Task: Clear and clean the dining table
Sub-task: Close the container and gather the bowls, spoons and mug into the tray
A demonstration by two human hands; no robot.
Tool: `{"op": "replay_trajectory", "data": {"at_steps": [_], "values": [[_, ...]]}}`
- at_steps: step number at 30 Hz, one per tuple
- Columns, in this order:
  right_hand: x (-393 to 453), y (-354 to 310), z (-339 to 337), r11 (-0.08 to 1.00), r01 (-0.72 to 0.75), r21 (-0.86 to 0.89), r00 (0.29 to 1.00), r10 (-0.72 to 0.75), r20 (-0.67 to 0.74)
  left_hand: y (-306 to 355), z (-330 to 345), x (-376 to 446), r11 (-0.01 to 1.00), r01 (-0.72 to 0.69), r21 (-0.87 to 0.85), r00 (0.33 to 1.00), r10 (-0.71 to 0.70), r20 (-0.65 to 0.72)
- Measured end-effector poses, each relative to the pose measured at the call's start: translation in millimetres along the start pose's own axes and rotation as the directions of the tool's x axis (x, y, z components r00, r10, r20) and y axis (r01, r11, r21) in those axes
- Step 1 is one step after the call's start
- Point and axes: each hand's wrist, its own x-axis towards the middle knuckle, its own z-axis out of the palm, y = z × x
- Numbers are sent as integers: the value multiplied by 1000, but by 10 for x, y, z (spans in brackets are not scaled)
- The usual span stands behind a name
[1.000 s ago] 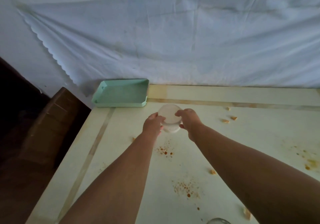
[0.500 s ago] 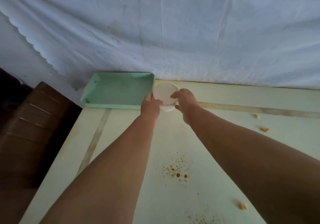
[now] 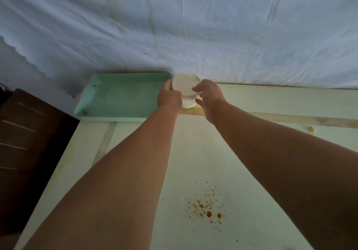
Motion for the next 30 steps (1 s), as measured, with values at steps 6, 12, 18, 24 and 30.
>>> {"op": "replay_trajectory", "data": {"at_steps": [6,12,18,24,30], "values": [[52,77,-4,999,-23,-25,998,25,65,-114,63,12,996,-40,82,995,47,-87],[-109,30,-111,993,-53,-106,997,59,55,-13,38,-221,997,-11,72,995,19,-102],[-567,-61,-277,982,-41,-184,998,49,41,89,66,-772,999,41,4,995,-41,-88],[-1126,-145,-474,970,-3,-243,998,20,67,271,137,-1494,987,84,-135,996,-86,-8],[-1845,-233,-797,963,41,-265,994,-12,111,426,156,-2302,958,131,-257,991,-135,2]]}}
